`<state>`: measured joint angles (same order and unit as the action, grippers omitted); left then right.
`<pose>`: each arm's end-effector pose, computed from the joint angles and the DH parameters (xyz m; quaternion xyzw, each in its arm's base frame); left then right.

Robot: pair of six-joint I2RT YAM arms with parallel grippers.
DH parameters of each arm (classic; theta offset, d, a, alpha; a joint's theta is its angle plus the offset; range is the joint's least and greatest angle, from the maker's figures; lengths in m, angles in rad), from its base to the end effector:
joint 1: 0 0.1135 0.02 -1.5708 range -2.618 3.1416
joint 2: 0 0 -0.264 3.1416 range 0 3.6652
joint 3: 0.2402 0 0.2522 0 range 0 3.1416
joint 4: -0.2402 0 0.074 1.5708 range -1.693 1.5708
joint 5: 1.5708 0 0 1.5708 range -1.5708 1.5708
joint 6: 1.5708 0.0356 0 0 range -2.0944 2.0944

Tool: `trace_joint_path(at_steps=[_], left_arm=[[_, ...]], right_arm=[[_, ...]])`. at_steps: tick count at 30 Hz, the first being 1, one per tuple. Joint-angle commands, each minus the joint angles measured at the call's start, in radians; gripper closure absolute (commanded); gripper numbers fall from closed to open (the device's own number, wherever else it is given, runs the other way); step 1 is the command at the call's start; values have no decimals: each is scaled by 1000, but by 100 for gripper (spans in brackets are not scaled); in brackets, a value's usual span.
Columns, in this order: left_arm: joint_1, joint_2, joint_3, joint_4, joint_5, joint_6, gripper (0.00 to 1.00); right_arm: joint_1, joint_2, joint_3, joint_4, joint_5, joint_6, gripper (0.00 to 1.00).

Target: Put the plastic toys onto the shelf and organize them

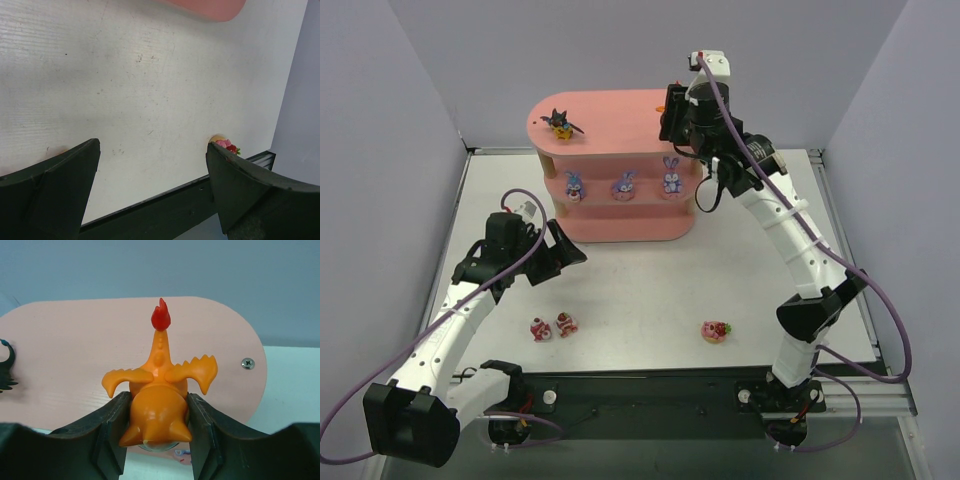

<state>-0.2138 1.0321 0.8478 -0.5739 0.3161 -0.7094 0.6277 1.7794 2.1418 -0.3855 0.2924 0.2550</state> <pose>0.2074 -0.0564 0.2801 -0.1622 0.8947 -0.3033 0.2850 0.3221 0.2210 0.5122 -0.0310 0.7142 0.2011 0.6697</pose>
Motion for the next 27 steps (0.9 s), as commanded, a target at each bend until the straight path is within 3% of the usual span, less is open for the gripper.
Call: trace_joint_path(at_steps=[1,11,18,23,27], left_arm=[[7,-7,2,9,21,19,3],[8,-10,-6,34,55,18,3],[8,-33,3,155,214,16,3],[7,-64,7,379,421,-99,3],[2,-75,-22,636,532,-310,3]], right_arm=[[-16,11,90,-177,-58,84,90],[-20,-26,107,-296,-150,130,92],[-10,-167,-19,-293,-381,50,100],[0,-343,-268,-263,-743,-95,100],[108,-455,-437,-262,-845,-246,98]])
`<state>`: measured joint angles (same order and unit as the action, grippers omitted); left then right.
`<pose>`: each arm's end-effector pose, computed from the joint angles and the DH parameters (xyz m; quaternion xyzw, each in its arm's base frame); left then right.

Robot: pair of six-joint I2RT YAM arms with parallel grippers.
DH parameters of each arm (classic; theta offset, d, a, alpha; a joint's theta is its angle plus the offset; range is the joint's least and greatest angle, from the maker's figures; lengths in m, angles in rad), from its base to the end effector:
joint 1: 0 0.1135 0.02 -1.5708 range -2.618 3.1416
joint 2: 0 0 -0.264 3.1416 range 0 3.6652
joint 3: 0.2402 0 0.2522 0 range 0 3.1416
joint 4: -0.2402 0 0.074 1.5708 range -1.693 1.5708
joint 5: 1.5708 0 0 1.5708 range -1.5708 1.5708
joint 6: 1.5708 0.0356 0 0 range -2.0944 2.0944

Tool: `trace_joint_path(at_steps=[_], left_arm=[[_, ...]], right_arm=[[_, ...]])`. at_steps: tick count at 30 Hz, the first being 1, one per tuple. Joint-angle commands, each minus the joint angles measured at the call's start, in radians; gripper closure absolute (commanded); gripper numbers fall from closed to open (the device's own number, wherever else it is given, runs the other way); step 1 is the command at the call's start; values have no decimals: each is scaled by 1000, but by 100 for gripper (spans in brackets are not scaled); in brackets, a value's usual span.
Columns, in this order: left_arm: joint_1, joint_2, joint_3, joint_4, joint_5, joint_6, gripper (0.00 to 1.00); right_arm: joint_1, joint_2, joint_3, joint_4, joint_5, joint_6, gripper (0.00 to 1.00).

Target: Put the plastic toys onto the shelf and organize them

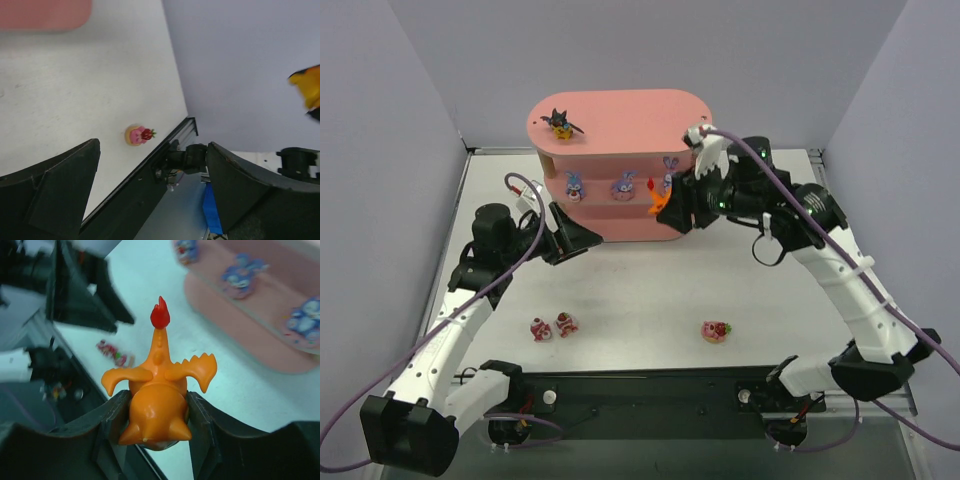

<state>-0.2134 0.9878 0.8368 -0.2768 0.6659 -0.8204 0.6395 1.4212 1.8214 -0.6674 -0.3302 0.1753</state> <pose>0.2090 -0.0678 0.3140 -0.0689 0.8114 -0.4916 0.3086 0.2232 0.1804 0.4968 -0.2774 0.7402 0.3571 0.4976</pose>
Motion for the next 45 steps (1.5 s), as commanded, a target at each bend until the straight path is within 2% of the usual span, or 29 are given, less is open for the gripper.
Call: trace_joint_path(at_steps=[1,6,16,19,20,24,29,32,33,34,39,42,43,45], left_arm=[[2,-29,-18,426,198,-283,3],[-21,-23,-34,715,248,-489,3],[-122,-32,-24,801,204,-448,5],[-159,-32,-5,740,181,-389,12],[-185,-34,5,676,175,-331,14],[-230,-51,57,438,110,-165,15],[-234,-64,77,326,51,-106,18],[-234,-54,81,317,43,-106,29],[-234,-52,84,321,44,-106,37],[-236,-49,85,324,46,-109,40],[-241,-38,84,320,43,-114,48],[-244,-34,81,320,41,-118,58],[-244,-34,82,320,40,-120,72],[-245,-29,88,311,32,-125,86]], right_arm=[[144,-128,-138,19,-222,-213,98],[204,-123,-157,-44,-228,-218,96],[304,-47,-109,-112,-113,-206,98],[321,-33,-99,-112,-81,-206,99],[321,-30,-94,-112,-66,-204,99],[325,-18,-71,-104,-7,-194,100],[328,-19,-70,-69,33,-184,100],[335,-18,-68,-57,25,-184,100],[336,-16,-66,-55,20,-184,100],[338,-15,-66,-55,28,-184,100],[341,-13,-70,-43,34,-180,100],[344,-8,-70,-37,40,-178,100],[345,-7,-70,-34,39,-178,100],[347,-7,-77,-26,48,-175,91]])
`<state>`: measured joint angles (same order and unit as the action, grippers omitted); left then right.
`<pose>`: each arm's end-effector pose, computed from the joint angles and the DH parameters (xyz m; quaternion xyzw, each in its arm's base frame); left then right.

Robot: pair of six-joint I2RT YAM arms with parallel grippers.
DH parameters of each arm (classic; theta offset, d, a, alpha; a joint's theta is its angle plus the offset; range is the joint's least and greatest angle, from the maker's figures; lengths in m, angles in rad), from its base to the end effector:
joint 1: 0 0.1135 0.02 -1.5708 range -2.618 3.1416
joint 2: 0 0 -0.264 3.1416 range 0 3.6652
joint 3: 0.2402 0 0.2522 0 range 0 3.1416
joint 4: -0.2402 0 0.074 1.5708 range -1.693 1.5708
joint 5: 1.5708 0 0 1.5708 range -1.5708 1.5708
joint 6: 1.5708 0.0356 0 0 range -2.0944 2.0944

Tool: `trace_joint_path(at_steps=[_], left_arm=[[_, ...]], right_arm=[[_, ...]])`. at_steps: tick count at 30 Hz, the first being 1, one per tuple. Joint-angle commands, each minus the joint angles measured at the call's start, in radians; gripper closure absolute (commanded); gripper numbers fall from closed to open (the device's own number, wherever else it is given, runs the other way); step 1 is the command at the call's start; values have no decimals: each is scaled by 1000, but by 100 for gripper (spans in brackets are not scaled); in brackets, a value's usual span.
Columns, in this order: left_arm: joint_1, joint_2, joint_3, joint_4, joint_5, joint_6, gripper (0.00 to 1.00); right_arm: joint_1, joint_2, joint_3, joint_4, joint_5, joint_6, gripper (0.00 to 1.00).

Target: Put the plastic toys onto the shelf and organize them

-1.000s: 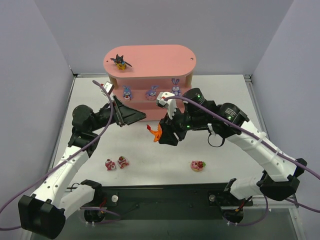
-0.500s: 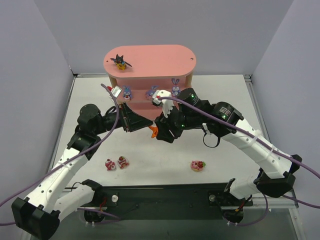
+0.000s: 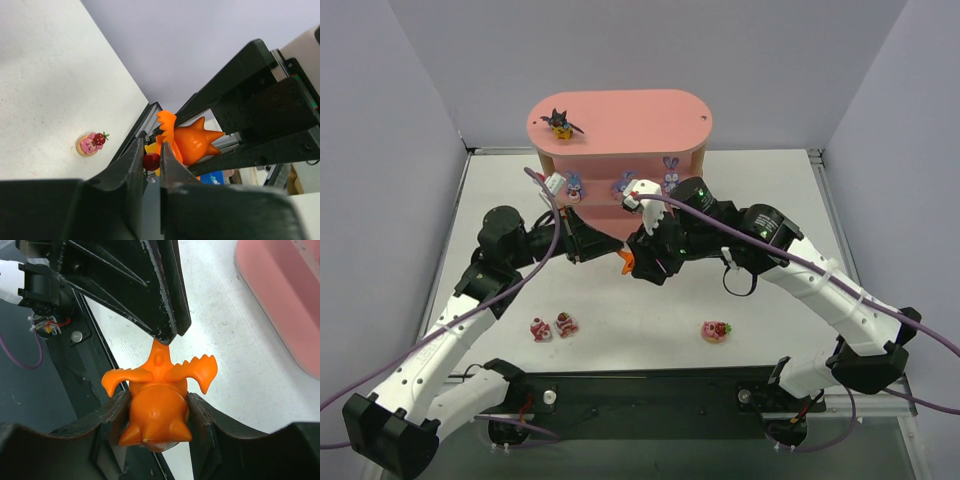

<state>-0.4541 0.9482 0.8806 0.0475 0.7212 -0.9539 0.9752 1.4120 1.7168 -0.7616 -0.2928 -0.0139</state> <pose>0.1831 -0.1155 0.3693 0.0740 0.7086 -0.6160 0.3361 0.1547 0.2466 0.4572 -0.4665 0.7025 0.3516 0.4065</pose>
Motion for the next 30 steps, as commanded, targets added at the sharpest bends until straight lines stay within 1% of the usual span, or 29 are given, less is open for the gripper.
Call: trace_joint_path(at_steps=[1,2,3,4,6,7,8,10,11,12,14,15,18,19,21,22,23,25,27,30], left_arm=[[-5,12,47,-17,-23,6,97],[-5,15,49,-15,-25,1,100],[-5,17,52,-11,-28,-20,100],[-5,20,54,-9,-31,-34,100],[-5,27,57,0,-32,-89,100],[-3,29,58,2,-43,-110,100],[-1,31,58,5,-52,-135,100],[0,29,40,75,-62,-218,100],[3,31,35,101,-63,-245,100],[5,31,29,162,-63,-299,100],[8,29,15,219,-74,-353,100],[9,29,9,277,-78,-406,100],[9,37,-3,383,-85,-503,100],[11,43,-6,403,-86,-525,100],[9,49,-11,462,-85,-580,100],[9,57,-15,485,-85,-601,100],[9,60,-20,523,-85,-620,100],[8,66,-28,548,-88,-657,100],[6,67,-28,551,-89,-664,100],[3,67,-22,551,-88,-668,100]], right_arm=[[11,-4,24,73,17,14,84],[11,-7,12,88,30,14,69],[11,-13,0,103,41,40,63],[11,-30,-14,119,55,48,51],[11,-54,-64,185,81,71,41],[11,-83,-80,209,87,83,34],[11,-99,-100,259,90,98,31],[11,-149,-159,313,95,121,27],[11,-168,-178,371,99,140,27],[11,-185,-193,398,104,146,26],[11,-240,-244,479,129,161,26],[10,-258,-264,507,138,176,26],[11,-320,-330,625,159,206,26],[13,-347,-348,692,167,209,27],[11,-372,-397,754,150,215,27],[11,-392,-411,827,146,224,28],[11,-400,-430,858,127,224,28],[11,-412,-436,921,127,236,28],[11,-403,-404,921,132,232,28],[11,-339,-340,872,139,218,31]])
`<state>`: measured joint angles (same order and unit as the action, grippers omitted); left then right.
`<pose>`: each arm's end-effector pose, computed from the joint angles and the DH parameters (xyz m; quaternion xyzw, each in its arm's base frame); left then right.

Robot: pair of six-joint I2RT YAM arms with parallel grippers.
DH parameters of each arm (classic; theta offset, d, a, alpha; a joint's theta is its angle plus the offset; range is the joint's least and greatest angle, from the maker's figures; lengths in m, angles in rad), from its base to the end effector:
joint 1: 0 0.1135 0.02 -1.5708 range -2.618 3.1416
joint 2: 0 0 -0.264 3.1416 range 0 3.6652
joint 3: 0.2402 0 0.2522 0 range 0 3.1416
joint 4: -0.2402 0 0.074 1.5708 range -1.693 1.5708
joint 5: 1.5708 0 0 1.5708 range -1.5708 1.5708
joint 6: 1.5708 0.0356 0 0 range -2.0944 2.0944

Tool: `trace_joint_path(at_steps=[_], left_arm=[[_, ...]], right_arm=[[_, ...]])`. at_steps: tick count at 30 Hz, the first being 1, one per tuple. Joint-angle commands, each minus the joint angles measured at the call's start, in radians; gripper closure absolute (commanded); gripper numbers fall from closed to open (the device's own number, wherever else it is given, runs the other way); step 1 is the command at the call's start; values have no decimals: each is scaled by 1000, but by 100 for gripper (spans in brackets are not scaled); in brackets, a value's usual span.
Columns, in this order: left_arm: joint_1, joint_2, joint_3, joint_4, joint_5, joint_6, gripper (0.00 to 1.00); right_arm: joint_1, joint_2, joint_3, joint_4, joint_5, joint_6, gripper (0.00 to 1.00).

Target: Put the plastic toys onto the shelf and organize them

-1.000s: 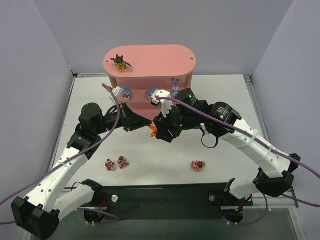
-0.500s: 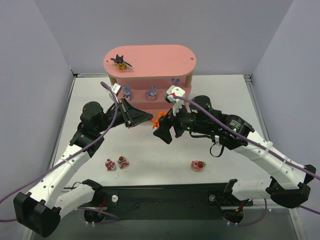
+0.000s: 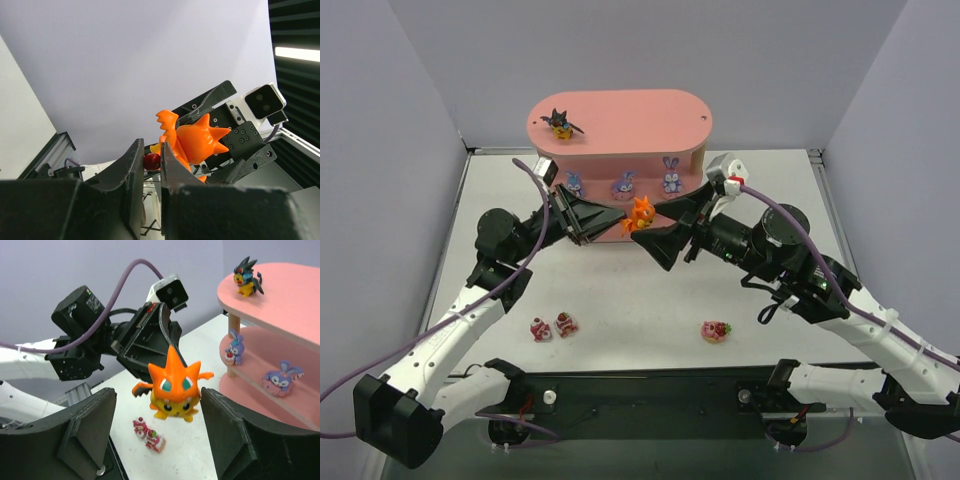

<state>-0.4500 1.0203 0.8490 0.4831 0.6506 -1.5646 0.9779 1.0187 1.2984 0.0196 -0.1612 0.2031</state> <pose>0.1985 -0.1198 0.3873 -0.0758 0.6101 -0.7480 0.2501 0.1096 0.1730 0.4957 -0.2836 0.5235 0.4863 0.6396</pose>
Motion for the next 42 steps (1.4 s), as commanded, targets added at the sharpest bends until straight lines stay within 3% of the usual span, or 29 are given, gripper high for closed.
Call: trace_joint_path(at_steps=[1,3,8,11,12,14,15,16,17,18,20,21,28,31,35,42], left_arm=[[-3,-3,9,120,-16,-60,100],[-3,-3,10,124,-16,-64,100],[-4,-3,9,144,-11,-81,100],[-4,0,4,164,-9,-95,100],[-4,1,4,172,-8,-100,100],[-4,4,4,187,-2,-109,100],[-4,7,2,189,1,-109,100],[-3,9,4,187,1,-104,87],[2,11,2,181,4,-97,68],[7,9,1,164,9,-88,33],[23,0,-4,95,11,-40,18],[49,-20,-2,57,4,-10,5],[94,-88,105,-678,-185,470,3],[94,-109,148,-841,-305,617,3],[93,-120,133,-919,-365,724,3],[93,-88,13,-874,-315,790,3]], right_arm=[[8,66,88,86,9,-1,33],[8,93,101,94,15,-1,36],[8,129,122,86,54,7,58],[8,158,153,54,55,9,74],[8,161,157,46,55,10,87],[8,165,165,42,57,12,100],[8,166,165,40,55,9,100],[8,169,167,43,66,9,100],[8,169,165,45,72,7,100],[7,169,167,48,83,1,100],[8,170,165,52,142,-19,100],[7,170,168,55,158,-33,100],[-60,210,180,106,388,-140,100],[-128,238,164,177,396,-156,100],[-189,314,168,291,408,-194,100],[-263,461,205,526,411,-304,100]])
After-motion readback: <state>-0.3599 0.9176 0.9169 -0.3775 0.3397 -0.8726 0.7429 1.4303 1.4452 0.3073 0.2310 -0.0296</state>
